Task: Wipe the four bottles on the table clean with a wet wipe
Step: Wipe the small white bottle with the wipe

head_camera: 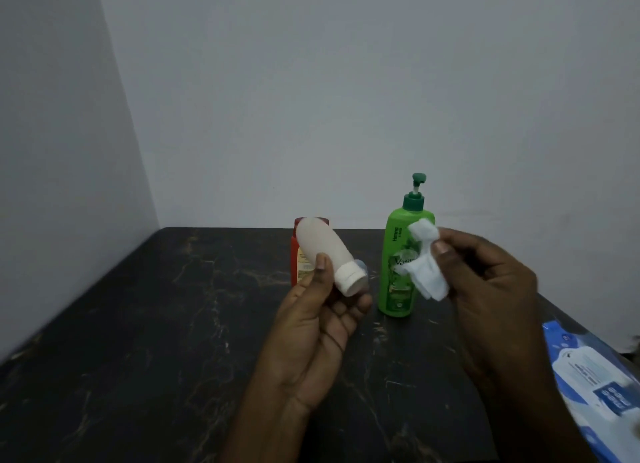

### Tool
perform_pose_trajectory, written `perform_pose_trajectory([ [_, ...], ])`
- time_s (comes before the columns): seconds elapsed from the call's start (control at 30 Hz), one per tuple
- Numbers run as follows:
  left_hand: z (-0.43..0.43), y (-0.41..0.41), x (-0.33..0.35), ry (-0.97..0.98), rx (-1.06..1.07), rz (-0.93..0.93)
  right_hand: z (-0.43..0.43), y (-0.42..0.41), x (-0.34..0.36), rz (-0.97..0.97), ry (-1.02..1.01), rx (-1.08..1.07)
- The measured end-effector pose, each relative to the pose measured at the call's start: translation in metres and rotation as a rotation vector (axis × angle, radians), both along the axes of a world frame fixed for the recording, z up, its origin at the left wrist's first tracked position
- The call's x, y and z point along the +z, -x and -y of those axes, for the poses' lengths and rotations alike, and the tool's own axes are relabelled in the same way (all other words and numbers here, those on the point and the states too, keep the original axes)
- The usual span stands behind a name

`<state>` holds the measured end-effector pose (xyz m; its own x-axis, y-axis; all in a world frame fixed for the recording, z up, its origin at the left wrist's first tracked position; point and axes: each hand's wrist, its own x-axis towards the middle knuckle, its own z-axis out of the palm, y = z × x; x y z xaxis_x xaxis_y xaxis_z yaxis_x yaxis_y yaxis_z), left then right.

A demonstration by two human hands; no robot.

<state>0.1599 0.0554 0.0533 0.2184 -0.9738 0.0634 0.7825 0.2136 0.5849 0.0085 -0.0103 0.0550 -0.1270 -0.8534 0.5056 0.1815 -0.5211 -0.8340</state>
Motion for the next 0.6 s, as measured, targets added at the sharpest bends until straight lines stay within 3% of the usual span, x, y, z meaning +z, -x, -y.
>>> perform_pose_trajectory([
  [0.13,-0.006,-0.004,0.007,-0.061,-0.14,-0.176,0.002,0.003,0.003,-0.007,0.098,-0.042],
  [0.37,-0.001,-0.007,-0.001,-0.012,-0.242,-0.292,-0.025,-0.001,0.007,-0.46,0.588,-0.338],
  [0.47,0.0,-0.004,-0.002,0.025,-0.243,-0.284,-0.03,-0.007,0.003,-0.557,0.741,-0.282],
  [0.6,-0.004,-0.002,-0.001,0.087,-0.275,-0.25,-0.028,-0.014,-0.003,-0.615,0.772,-0.235],
])
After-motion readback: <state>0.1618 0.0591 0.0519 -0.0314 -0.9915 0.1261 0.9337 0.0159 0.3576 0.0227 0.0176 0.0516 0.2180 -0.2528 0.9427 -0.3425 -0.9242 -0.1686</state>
